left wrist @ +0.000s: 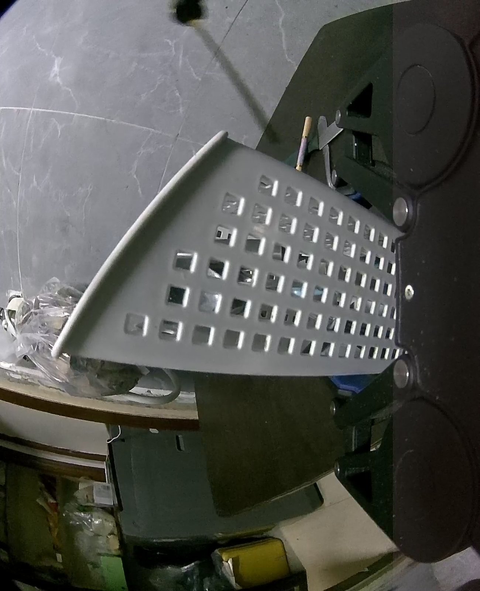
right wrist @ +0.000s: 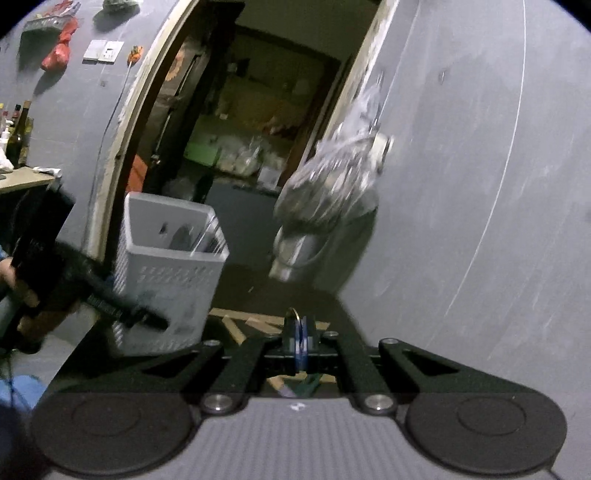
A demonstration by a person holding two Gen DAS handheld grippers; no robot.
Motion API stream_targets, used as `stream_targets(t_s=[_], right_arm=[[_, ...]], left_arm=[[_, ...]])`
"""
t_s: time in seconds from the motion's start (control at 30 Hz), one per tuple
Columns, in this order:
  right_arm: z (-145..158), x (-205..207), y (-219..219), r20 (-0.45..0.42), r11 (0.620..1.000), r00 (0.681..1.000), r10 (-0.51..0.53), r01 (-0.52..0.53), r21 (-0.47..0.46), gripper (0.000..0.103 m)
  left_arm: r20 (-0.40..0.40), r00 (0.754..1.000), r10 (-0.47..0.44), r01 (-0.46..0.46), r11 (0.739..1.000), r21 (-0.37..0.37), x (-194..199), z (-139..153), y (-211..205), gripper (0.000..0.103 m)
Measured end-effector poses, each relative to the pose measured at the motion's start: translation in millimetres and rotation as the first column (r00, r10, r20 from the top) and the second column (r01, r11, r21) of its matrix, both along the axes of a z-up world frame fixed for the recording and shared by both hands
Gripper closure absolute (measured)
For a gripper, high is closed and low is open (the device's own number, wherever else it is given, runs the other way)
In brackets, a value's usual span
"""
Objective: Organize utensils
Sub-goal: 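Lower the gold spoon into the caddy and open the right gripper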
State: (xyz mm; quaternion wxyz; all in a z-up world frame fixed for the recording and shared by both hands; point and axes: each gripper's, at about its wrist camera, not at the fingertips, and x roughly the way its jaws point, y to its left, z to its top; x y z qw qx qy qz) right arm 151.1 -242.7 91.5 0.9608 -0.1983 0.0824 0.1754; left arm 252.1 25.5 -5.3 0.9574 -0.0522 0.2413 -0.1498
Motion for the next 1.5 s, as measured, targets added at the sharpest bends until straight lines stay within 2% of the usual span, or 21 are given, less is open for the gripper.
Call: stream_targets(t_s=[0.17,0.4,0.83,1.17,1.33,1.5], right_arm=[[26.9,8.3,10.6,0.115,0.999,0.993,0.039,-0.036,-0.029,0.102],[49.9,22.2,41.3,0.217,0.982,0.959,0.18,-0.162,-0.1,0.102],[43.7,41.5,85.2,0.175,0.933,0.925,0.337,-0.303,-0.196,0.102],[54.7,40.3,97.8,0.236,0.916,0.893,0.383,-0.332,-0.227,0.102],[50.3,44.6,111.2,0.189,0.886,0.88,0.435,-0.382,-0.262,0.102],[38.6,54.3,121.0,0.127,0.871,0.877,0.463,-0.424,-0.25,0.101]], left_arm=[[-0.003,1.0,0.005,-0.005,1.0,0.001,0.2,0.7,-0.8,0.024],[-0.004,1.0,0.006,-0.006,1.0,0.005,0.0,1.7,-2.0,0.024],[-0.004,1.0,0.006,-0.006,1.0,0.006,0.0,1.7,-2.2,0.024],[-0.004,1.0,0.006,-0.006,1.0,0.005,0.2,1.5,-2.2,0.024],[-0.004,1.0,0.006,-0.006,1.0,0.006,0.2,1.5,-2.2,0.024],[-0.004,1.0,0.006,-0.006,1.0,0.006,0.2,1.4,-2.2,0.024]])
